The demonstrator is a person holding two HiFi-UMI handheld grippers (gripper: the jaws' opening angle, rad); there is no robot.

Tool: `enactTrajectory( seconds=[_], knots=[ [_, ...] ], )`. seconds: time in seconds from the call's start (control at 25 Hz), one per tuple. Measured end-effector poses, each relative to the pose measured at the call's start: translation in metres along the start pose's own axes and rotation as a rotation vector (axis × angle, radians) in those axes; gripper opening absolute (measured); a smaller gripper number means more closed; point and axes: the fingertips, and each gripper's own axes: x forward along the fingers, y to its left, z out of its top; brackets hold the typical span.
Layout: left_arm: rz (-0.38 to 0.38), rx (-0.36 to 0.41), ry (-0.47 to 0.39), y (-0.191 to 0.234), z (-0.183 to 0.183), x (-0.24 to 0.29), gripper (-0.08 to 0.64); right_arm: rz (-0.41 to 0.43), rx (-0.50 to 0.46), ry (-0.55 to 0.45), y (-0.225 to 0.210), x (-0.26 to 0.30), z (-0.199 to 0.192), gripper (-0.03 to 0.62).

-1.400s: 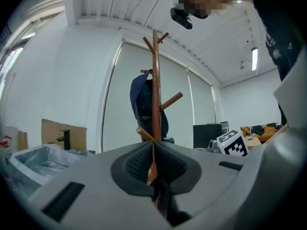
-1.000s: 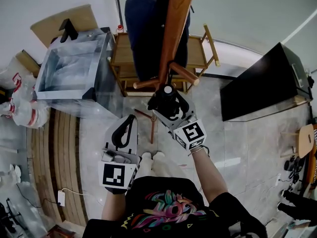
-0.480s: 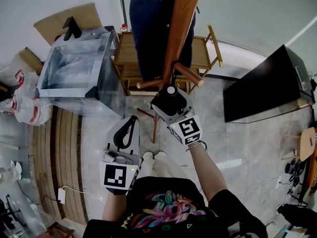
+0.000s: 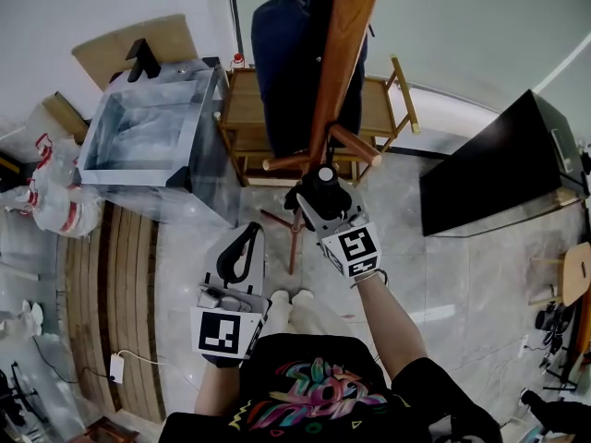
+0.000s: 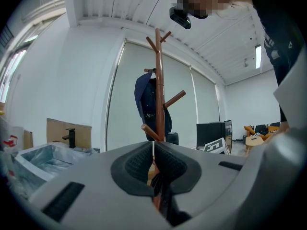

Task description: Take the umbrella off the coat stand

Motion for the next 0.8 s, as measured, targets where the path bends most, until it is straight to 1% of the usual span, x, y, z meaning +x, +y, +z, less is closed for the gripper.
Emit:
enactTrajectory(
  seconds=[0.16, 0.24, 0.48, 0.8],
  knots=[
    [-0.009, 0.008, -0.012, -0.002, 0.005, -0.004, 0.032, 0.032, 0.034, -0.007, 0.005, -0.009, 0.012, 0.252],
    [-0.013, 0.009, -0.016, -0.003, 0.007, -0.006, 0.032, 0.038, 0.033, -0.009, 0.008, -0.015, 0.018, 0.250],
    [-0.017, 0.021, -0.041, -0.004, 0.020, -0.009, 0.032, 0.022, 0.041, -0.002, 0.011, -0.031, 0.033, 0.250],
    [-0.026, 0.035, -0.073, -0.007, 0.039, -0.015, 0.031, 0.016, 0.091, -0.041, 0.015, -0.051, 0.058, 0.253]
  ],
)
